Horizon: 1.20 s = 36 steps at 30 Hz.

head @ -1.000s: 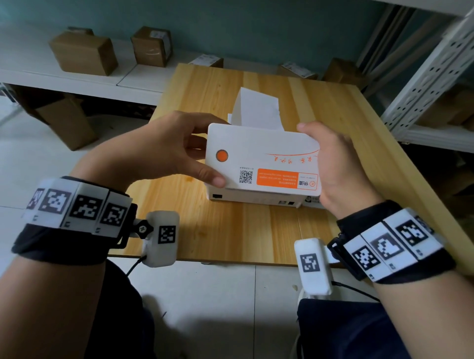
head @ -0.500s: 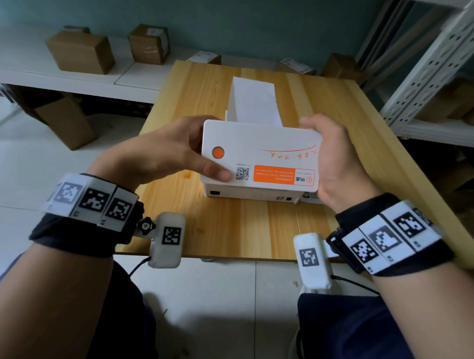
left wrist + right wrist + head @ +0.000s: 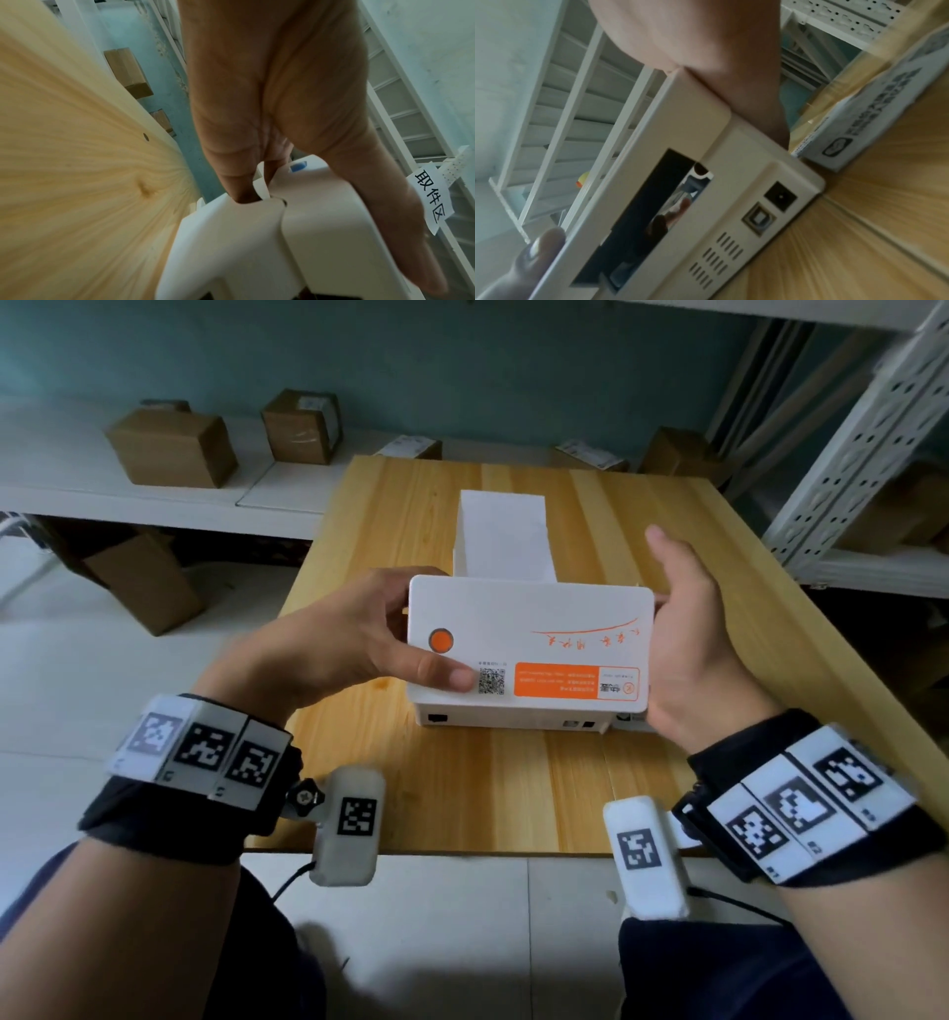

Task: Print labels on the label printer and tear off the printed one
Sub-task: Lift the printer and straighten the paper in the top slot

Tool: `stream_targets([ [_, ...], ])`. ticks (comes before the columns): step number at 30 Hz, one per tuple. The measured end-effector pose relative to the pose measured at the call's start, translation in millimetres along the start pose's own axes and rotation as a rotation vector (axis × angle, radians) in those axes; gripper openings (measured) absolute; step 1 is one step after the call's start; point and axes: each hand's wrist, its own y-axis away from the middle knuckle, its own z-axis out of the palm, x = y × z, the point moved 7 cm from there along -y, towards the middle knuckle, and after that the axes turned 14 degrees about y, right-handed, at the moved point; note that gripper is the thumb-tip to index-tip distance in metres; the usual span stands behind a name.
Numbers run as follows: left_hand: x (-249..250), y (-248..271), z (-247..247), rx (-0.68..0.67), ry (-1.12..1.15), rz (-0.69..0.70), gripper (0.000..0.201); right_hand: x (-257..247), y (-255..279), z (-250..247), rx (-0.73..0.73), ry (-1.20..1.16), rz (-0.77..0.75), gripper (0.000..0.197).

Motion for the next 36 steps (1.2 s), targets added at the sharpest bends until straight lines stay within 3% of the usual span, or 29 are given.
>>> stream_targets([
  [6,-1.6,-2.6,4.7,-0.015,0.080,0.001,0.040,2.3,-2.1,4.0,-0.040,-0.007,0.006,0.077],
  [13,-2.0,-3.7,5.6,-0.020,0.118,0.018,0.039,2.5,-1.9,3.7,-0.039,-0.018,-0.015,0.082],
  [27,0.2,-4.2,5.8,0.182,0.106,0.126,0.033,4.7,-3.9,4.5,-0.019,0.004,-0.028,0.073],
  [36,-4.7,-3.6,2.6,0.194,0.049,0.057,0.040,2.4,-2.7,4.6,-0.042,-0.043,-0.014,0.063],
])
